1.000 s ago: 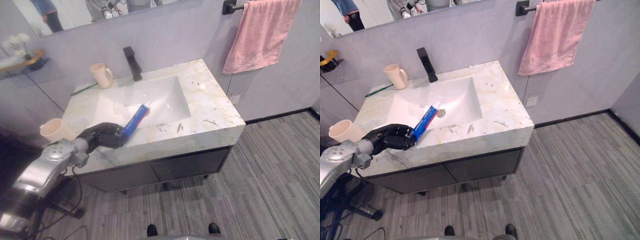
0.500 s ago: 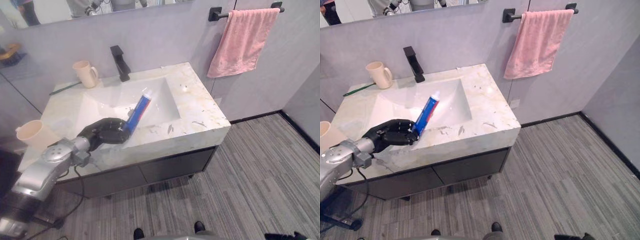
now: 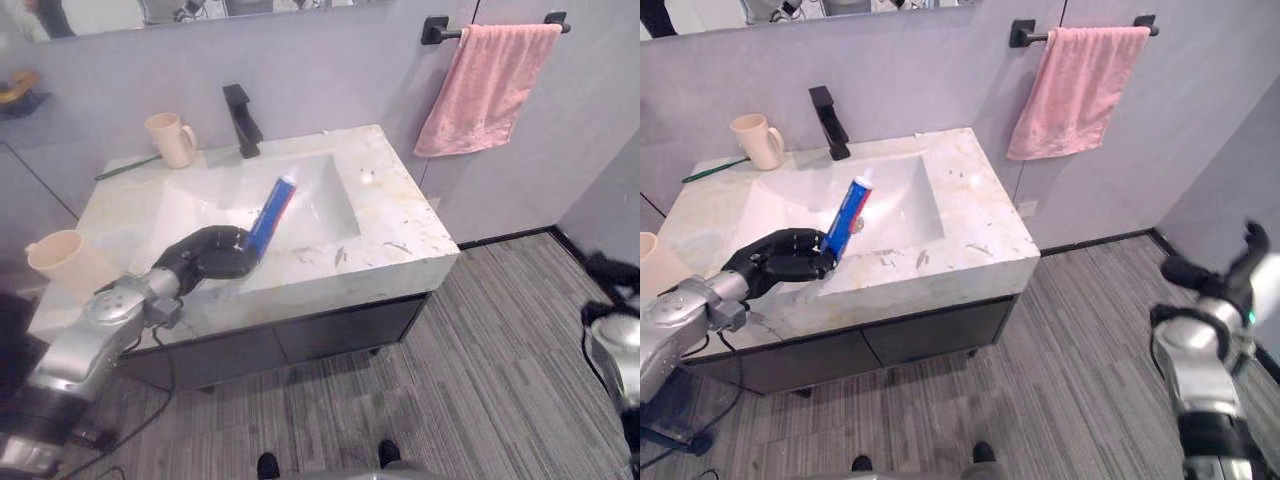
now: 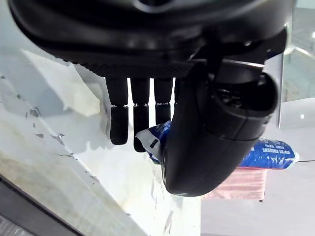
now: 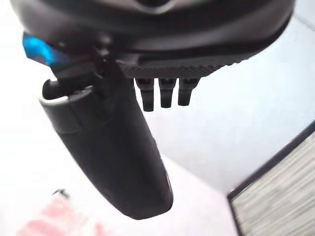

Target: Organize the bathroom.

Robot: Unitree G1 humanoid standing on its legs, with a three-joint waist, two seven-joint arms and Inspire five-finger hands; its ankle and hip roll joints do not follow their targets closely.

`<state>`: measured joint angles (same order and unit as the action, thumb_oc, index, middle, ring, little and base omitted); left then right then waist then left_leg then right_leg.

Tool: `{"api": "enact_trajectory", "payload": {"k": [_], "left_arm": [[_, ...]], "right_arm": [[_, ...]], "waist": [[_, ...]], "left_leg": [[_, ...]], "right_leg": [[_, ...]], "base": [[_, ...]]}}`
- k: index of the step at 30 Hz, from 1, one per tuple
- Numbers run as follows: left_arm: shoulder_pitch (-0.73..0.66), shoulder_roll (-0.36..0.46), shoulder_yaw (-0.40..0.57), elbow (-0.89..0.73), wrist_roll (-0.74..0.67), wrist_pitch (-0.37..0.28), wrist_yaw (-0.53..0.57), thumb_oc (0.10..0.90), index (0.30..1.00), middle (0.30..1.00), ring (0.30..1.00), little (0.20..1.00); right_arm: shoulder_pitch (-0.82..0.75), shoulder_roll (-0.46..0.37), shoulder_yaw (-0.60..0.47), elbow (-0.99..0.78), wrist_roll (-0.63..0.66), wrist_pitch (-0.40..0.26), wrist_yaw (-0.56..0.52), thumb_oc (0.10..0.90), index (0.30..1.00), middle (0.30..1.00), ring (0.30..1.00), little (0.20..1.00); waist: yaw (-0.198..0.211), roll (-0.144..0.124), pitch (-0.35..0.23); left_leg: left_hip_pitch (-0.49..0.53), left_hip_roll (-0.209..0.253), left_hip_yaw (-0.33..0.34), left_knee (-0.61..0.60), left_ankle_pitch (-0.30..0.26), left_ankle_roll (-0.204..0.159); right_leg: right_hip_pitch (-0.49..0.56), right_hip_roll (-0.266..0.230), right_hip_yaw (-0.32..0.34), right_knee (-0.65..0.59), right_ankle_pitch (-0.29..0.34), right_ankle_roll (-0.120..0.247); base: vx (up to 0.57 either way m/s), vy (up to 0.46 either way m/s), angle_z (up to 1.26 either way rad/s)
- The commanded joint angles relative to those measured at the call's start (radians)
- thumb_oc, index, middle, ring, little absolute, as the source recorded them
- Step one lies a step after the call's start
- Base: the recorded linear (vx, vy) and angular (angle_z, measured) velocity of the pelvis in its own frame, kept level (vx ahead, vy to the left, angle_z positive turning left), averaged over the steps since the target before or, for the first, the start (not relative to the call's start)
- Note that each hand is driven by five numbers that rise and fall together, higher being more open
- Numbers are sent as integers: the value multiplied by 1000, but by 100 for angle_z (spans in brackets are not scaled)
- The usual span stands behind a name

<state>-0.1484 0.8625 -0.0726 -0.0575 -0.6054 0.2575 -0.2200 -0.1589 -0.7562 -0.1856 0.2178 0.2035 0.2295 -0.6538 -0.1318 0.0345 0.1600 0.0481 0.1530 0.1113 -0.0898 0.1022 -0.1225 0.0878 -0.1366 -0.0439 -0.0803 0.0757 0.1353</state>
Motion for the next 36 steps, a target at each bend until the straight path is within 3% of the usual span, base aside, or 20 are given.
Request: {"api": "enact_trajectory", "payload": {"k": [1, 6, 17, 20, 21, 24, 25, 28, 36], "left_arm": [[-217, 5, 73, 28, 29, -242, 96, 400, 300, 300, 300, 300], [-276, 0, 53, 64, 58, -307, 126, 400, 300, 300, 300, 300], [-358, -7, -7, 76, 91, -315, 126, 400, 300, 300, 300, 300], [-370, -19, -24, 82, 103, -314, 123, 400, 300, 300, 300, 300], [-376, -24, -33, 81, 100, -307, 122, 400, 300, 300, 300, 300], [-382, -32, -42, 83, 105, -304, 121, 400, 300, 300, 300, 300], [-394, -46, -64, 88, 105, -301, 119, 400, 300, 300, 300, 300], [-402, -56, -75, 95, 107, -302, 117, 400, 300, 300, 300, 300], [-437, -86, -120, 146, 103, -322, 102, 400, 300, 300, 300, 300]], "right_arm": [[-150, -173, 59, -65, -52, -63, 81, 800, 900, 900, 900, 900], [-271, -170, 176, -91, -27, -50, 176, 800, 900, 900, 900, 900], [-372, -84, 292, -92, 103, -59, 318, 800, 900, 900, 900, 900], [-404, -58, 317, -108, 188, -55, 349, 800, 900, 900, 900, 900], [-423, -44, 328, -116, 294, -59, 382, 800, 900, 900, 900, 900], [-444, -27, 339, -121, 345, -53, 392, 800, 900, 900, 900, 900], [-492, 0, 360, -129, 481, -65, 436, 800, 900, 900, 900, 900], [-524, 12, 373, -129, 527, -55, 441, 800, 900, 900, 900, 900], [-690, 31, 380, -143, 836, -54, 478, 800, 900, 900, 900, 900]], "waist": [[42, 9, -75], [48, -4, -93], [60, -12, -112], [63, -16, -117], [66, -17, -119], [69, -19, -119], [77, -24, -124], [81, -26, -127], [97, -44, -158]], "left_leg": [[40, 76, 5, 3, -44, 5], [45, 80, 6, 3, -43, 1], [59, 88, 6, 3, -45, -5], [60, 90, 7, 3, -45, -6], [62, 91, 5, 3, -45, -7], [62, 91, 4, 3, -44, -8], [63, 92, 1, 3, -44, -9], [64, 93, -1, 3, -44, -11], [56, 94, -11, 3, -36, -11]], "right_leg": [[-28, -29, -23, 26, -62, 10], [-17, -27, -29, 22, -68, 7], [5, -28, -37, 14, -71, 8], [8, -28, -39, 11, -70, 9], [9, -27, -39, 11, -71, 9], [10, -28, -40, 11, -71, 9], [16, -28, -46, 7, -70, 9], [19, -28, -49, 5, -70, 9], [21, -25, -61, -1, -63, 7]], "base": [[0, 0, 0], [3, -10, 1], [15, -10, 2], [0, 0, 0], [0, 0, 0], [10, -7, 1], [0, 0, 0], [22, -8, 1], [33, 0, 8]]}}
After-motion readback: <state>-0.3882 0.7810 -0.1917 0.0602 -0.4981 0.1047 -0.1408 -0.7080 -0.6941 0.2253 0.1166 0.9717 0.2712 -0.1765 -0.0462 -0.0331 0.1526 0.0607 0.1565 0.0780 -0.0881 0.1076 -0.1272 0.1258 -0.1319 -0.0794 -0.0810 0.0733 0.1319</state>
